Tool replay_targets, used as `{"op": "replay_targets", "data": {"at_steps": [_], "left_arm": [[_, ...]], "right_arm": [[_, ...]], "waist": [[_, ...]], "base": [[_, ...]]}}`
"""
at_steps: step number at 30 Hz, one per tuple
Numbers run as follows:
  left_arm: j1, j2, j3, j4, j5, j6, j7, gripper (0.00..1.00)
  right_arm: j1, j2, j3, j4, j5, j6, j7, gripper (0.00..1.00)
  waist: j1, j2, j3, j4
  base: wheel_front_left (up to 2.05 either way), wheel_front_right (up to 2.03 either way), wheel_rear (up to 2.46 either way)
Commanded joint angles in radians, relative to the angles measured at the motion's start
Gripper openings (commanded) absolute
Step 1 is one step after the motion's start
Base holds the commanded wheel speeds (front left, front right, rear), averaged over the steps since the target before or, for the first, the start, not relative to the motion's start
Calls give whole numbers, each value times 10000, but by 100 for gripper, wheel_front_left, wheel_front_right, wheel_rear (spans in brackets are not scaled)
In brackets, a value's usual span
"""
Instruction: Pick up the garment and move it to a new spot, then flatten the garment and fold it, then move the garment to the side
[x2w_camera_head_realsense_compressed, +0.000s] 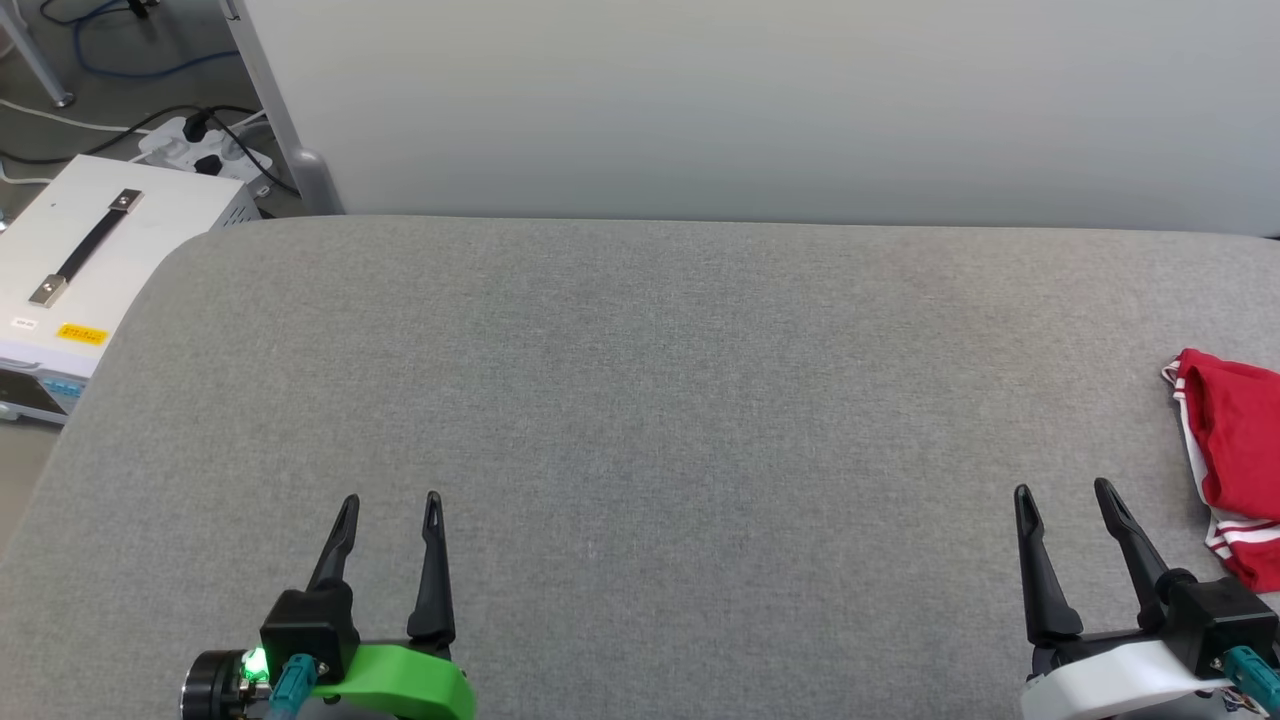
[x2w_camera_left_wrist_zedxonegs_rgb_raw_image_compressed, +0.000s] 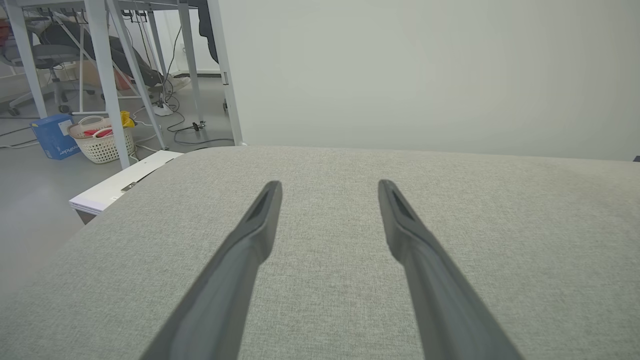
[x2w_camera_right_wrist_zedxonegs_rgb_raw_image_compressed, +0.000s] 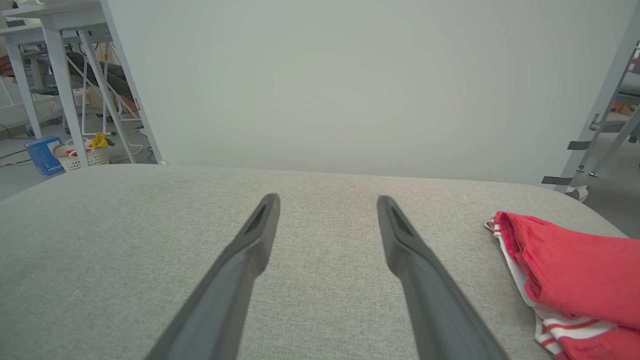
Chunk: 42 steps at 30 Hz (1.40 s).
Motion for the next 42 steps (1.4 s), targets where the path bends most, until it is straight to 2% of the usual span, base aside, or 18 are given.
{"op": "replay_targets", "data": {"at_steps": [1, 7, 8, 42], "left_arm": [[153, -50, 29, 12, -38, -56, -57, 100], [144, -59, 27, 63, -19, -102, -57, 100], [-2, -12, 0, 54, 2, -75, 8, 0], [-153, -35, 120, -167, 241, -44, 639, 0]], "right_arm": [[108, 31, 3, -1, -61, -7, -20, 100], [167, 70, 54, 55, -123, -7, -20, 100], [23, 42, 44, 40, -83, 0, 0, 0], [-233, 77, 117, -12, -327, -2, 638, 0]], "waist": [[1, 0, -26, -22], [1, 0, -50, -25], [1, 0, -51, -27], [1, 0, -57, -126]], "base": [[0, 0, 0], [0, 0, 0], [0, 0, 0], [0, 0, 0]]}}
